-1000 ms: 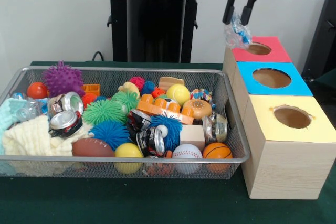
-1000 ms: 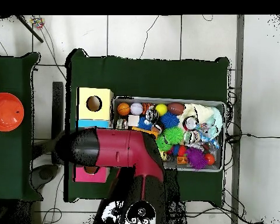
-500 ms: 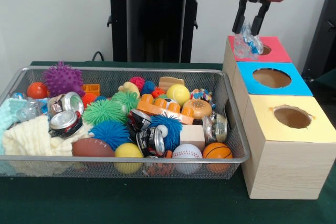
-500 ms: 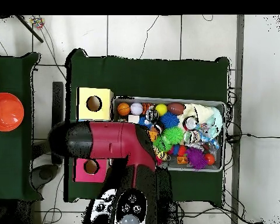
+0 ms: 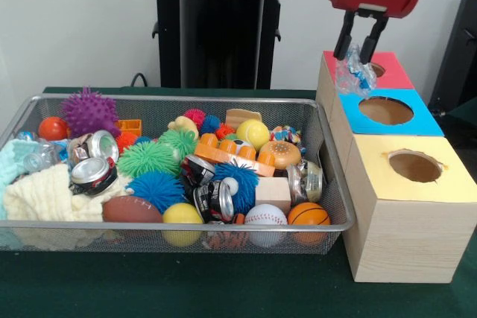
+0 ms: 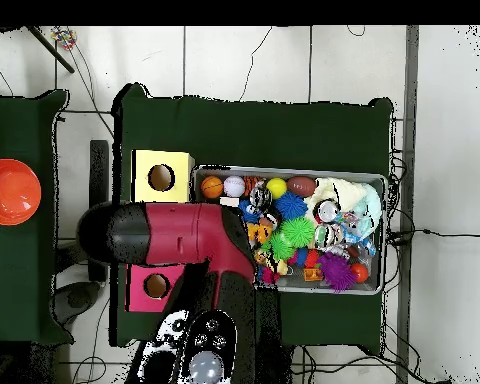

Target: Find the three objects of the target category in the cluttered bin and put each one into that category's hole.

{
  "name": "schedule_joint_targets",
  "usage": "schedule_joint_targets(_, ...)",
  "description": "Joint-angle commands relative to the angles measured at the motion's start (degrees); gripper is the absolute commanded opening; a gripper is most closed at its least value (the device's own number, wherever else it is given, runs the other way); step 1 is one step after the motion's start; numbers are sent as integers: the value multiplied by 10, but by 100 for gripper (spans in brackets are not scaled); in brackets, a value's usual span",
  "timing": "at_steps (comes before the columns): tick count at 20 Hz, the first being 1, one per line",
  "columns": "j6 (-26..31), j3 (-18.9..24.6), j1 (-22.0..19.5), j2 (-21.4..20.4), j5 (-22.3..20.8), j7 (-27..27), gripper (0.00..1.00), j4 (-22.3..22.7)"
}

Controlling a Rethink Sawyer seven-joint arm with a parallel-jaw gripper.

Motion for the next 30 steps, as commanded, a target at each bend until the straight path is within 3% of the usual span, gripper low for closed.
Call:
schedule_joint_targets(1, 68, 8, 16, 32, 33, 176, 0, -22)
schedule_joint_targets(6, 85, -2, 42, 46, 39, 205, 0, -38)
schedule_joint_targets(16, 58, -3, 61, 37, 40, 203, 0, -7)
schedule_joint_targets(30, 40, -2, 51, 35, 37, 185, 0, 0)
